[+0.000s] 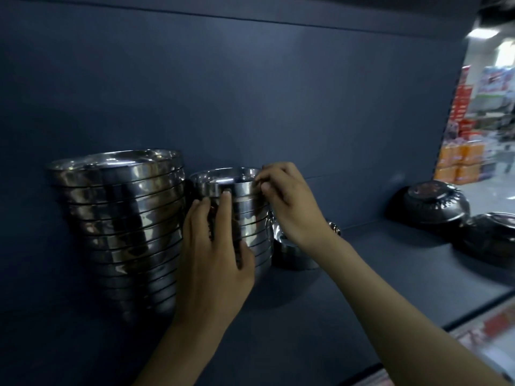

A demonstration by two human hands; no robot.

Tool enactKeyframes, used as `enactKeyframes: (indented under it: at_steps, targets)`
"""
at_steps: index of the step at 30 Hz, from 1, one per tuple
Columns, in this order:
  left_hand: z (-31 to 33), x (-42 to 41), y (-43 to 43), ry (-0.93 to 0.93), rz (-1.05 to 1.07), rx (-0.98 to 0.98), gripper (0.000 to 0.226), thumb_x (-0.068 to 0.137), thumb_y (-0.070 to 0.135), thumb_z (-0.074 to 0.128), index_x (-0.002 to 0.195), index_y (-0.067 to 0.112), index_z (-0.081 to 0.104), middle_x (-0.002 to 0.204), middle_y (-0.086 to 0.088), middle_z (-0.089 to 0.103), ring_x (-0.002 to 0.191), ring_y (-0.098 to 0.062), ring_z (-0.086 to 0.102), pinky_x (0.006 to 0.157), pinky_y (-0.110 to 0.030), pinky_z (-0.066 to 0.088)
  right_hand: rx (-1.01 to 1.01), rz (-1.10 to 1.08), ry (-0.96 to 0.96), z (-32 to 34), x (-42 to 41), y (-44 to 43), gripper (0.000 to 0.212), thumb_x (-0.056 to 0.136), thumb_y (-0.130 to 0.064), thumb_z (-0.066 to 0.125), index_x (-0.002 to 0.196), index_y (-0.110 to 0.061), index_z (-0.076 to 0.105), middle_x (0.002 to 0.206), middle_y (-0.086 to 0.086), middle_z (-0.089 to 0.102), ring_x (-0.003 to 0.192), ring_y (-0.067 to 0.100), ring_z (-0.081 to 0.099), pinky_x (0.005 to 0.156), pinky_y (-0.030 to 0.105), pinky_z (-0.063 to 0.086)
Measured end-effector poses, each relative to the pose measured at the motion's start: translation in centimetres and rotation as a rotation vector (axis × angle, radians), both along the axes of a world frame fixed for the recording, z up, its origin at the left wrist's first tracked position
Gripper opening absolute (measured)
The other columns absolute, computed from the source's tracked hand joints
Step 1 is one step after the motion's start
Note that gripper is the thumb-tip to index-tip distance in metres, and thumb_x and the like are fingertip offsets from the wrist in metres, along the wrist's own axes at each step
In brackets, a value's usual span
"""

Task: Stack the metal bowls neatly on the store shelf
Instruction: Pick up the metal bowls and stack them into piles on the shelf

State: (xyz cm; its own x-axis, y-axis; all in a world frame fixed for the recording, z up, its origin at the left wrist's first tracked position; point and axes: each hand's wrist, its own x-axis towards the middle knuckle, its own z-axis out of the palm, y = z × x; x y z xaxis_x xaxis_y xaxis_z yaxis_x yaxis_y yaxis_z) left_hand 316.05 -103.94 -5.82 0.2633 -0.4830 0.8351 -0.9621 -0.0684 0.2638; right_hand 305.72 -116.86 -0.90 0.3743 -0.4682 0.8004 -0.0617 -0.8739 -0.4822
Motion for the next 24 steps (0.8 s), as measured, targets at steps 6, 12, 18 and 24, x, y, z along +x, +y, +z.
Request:
enactKeyframes:
  at_steps: [6, 12, 18, 24]
  targets:
    - [0.1, 0.1, 0.2, -0.003, -0.011, -0.011, 0.069, 0.079, 0.013, 0.069, 0.143, 0.005, 0.046, 0.139, -0.022, 0.04, 0.126, -0.037, 0.047, 0.1, -0.035, 0.044, -0.032, -0.023, 0.043, -0.3, -0.3, 0.8, 0.019, 0.097, -0.002, 0.052, 0.109, -0.008, 0.067, 0.112, 0.005, 0.054, 0.101, -0.005, 0.05, 0.085, 0.001, 0.035]
    - [1.3, -1.5, 0.7, -0.168, 0.032, -0.024, 0.062, 0.081, 0.022, 0.063, 0.139, 0.008, 0.05, 0.129, -0.018, 0.048, 0.118, -0.036, 0.047, 0.089, -0.046, 0.05, -0.05, -0.127, 0.066, -0.7, -3.2, 1.8, 0.037, 0.093, -0.002, 0.057, 0.127, -0.016, 0.063, 0.121, -0.003, 0.047, 0.107, -0.019, 0.042, 0.093, -0.001, 0.029]
    - [2.9, -6.7, -1.6, -0.279, -0.065, 0.063, 0.053, 0.086, 0.03, 0.056, 0.135, 0.01, 0.055, 0.125, -0.012, 0.055, 0.117, -0.034, 0.048, 0.09, -0.045, 0.046, 0.05, -0.429, 0.111, -2.4, -10.9, 0.8, 0.034, 0.09, -0.005, 0.058, 0.119, -0.02, 0.065, 0.117, -0.004, 0.046, 0.101, 0.002, 0.049, 0.087, 0.013, 0.038]
    - [2.1, -14.2, -7.2, -0.232, -0.31, 0.239, 0.05, 0.086, 0.034, 0.052, 0.131, 0.013, 0.056, 0.118, -0.008, 0.057, 0.111, -0.031, 0.052, 0.086, -0.043, 0.049, 0.162, -0.737, 0.198, -4.4, -21.2, -1.0, 0.035, 0.08, 0.001, 0.062, 0.113, -0.008, 0.067, 0.116, 0.017, 0.055, 0.104, 0.033, 0.058, 0.089, 0.019, 0.035]
